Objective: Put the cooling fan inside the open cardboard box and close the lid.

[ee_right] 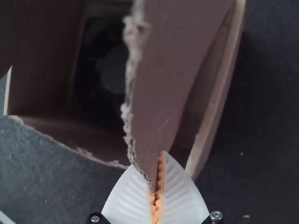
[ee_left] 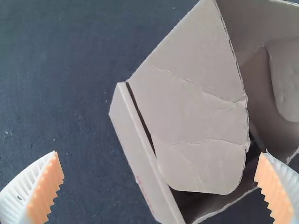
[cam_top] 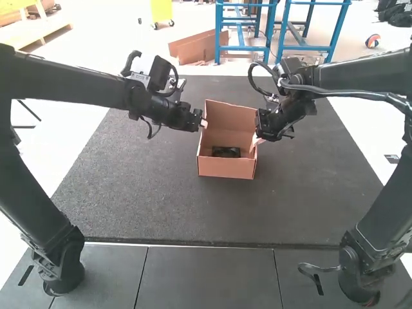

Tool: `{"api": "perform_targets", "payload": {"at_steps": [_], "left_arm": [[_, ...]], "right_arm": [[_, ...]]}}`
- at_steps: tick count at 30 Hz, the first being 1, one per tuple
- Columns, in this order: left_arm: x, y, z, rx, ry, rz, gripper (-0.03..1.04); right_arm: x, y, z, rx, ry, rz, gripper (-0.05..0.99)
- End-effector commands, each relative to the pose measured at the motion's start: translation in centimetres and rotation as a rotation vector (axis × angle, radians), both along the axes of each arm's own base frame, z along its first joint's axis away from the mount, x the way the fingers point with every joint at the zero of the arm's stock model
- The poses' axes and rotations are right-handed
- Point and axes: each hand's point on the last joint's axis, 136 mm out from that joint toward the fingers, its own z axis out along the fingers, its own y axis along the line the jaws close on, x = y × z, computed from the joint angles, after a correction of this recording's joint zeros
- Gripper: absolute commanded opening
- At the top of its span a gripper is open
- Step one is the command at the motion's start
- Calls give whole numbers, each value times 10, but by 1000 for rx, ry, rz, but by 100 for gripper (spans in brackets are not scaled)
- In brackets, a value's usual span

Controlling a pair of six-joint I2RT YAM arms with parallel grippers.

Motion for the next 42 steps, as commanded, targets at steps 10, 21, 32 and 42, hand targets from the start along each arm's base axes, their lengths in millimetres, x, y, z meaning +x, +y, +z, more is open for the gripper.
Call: {"api": "perform_targets", "payload": {"at_steps": [10,21,32,42], "left_arm": [[-13,2,11,-18,-14,-25,97],[-26,9,18,13,-22,-85,97],[2,43,29,83,-157,84,97],[17,48,47,84,-243,139,97]], "right_arm": [[-10,4,0,-7,3,36,-1],[-18,-2,-12,-33,28,31,-1],[-21,-5,-17,-43,39,30,-1],[-14,-1,-10,-21,25,7,89]]}}
